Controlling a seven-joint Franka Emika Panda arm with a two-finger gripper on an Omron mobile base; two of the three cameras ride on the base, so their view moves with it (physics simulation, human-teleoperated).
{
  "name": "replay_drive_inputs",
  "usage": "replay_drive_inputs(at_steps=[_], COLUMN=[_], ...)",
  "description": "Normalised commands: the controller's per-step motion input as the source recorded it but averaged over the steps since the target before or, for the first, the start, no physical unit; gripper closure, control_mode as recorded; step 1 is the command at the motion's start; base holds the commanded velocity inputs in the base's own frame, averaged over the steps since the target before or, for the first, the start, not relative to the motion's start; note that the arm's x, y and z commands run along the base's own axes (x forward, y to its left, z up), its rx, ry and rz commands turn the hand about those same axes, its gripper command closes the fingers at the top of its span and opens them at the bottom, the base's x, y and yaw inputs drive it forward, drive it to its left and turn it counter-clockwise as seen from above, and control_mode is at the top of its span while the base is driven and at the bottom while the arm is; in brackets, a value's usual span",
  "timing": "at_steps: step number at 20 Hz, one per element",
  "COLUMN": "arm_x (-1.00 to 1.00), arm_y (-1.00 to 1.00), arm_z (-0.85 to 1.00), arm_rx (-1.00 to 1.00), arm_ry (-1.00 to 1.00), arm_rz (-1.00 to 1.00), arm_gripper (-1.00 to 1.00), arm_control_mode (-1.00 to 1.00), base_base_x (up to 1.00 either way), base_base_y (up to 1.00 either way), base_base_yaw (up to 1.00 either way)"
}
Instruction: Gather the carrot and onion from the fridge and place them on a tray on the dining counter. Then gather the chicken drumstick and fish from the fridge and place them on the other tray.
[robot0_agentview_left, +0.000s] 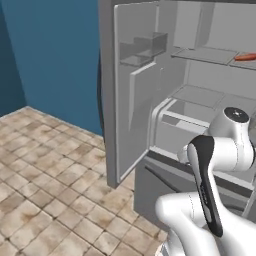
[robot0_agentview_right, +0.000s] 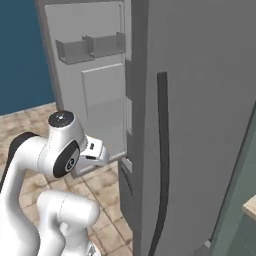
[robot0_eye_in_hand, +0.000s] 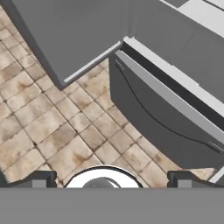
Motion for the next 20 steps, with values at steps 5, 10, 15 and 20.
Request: replay_drive_inputs(at_steps=[5,10,15,20], arm_x=[0.00,0.00,0.00,0.00], arm_y=[0.00,0.00,0.00,0.00], arm_z=[0.00,0.00,0.00,0.00], arm_rx=[0.00,0.00,0.00,0.00], arm_ry=[0.00,0.00,0.00,0.00], arm_rz=[0.00,0.00,0.00,0.00], arm_gripper=[-1.00,-1.00,-1.00,-1.00], arm_control_mode=[1.00,1.00,1.00,1.00], base_base_x=[0.30,0.76,0.40,0.18], base_base_y=[0.48,0.26,0.34,0.45], base_base_yaw=[-0.41,-0.29,-0.35,-0.45])
